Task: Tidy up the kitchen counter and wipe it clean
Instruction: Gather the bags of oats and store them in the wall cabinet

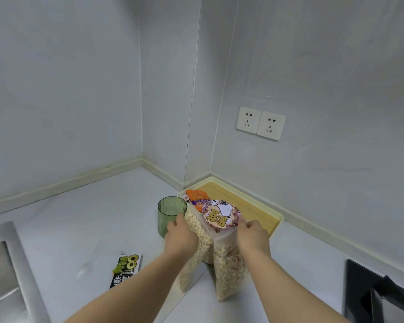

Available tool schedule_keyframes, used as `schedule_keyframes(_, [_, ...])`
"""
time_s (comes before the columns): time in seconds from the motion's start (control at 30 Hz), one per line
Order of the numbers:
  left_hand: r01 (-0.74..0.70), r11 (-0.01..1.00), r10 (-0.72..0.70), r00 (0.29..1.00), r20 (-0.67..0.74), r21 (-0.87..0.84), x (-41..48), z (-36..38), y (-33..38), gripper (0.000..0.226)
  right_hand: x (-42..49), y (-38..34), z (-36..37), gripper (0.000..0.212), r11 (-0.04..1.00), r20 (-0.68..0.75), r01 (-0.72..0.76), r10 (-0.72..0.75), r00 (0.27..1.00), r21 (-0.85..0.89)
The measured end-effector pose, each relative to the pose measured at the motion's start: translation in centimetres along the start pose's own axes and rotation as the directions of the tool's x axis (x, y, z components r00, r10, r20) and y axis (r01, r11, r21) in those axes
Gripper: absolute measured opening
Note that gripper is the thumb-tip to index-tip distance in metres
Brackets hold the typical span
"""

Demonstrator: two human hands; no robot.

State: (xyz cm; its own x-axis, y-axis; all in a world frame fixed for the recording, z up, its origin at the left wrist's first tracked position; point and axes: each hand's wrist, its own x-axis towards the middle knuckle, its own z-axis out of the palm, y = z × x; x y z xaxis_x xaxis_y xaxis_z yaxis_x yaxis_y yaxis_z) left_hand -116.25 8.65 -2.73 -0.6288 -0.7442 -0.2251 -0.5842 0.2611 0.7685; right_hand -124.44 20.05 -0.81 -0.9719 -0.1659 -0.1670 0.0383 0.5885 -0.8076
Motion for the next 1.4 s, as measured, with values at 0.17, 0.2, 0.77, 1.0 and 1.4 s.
schedule_keyframes(0.17, [-0.131, 0.991, 0.131, 0.990, -0.043, 0.014, -0.9, -2.3, 2.9, 0.056, -0.2, -2.4, -1.8, 0.022, 0.992, -0.049, 0.122, -0.122, 0.991, 0.001])
schedule_keyframes(0.2, [-0.167, 0.986, 0.166, 0.985, -0.040, -0.003, -1.2, -3.0, 3.8, 0.054, -0.3, -3.2, -2.3, 0.016, 0.988, -0.054, 0.152, -0.152, 0.987, -0.001])
schedule_keyframes(0.77, [-0.644, 0.759, 0.558, 0.721, -0.411, -0.098, -7.8, -19.3, 24.1, 0.034, -5.9, -24.8, -17.4, 0.009, 0.698, -0.180, 0.708, -0.715, 0.676, -0.112])
schedule_keyframes(1.0, [-0.741, 0.672, 0.630, 0.579, -0.518, -0.011, -11.1, -24.4, 28.4, 0.031, -8.7, -29.8, -23.2, 0.020, 0.568, -0.282, 0.775, -0.819, 0.499, -0.279])
schedule_keyframes(1.4, [-0.850, 0.501, 0.761, 0.341, -0.552, 0.165, -13.6, -32.5, 33.9, 0.035, -14.3, -39.0, -26.2, 0.032, 0.278, -0.202, 0.550, -0.960, 0.196, -0.788])
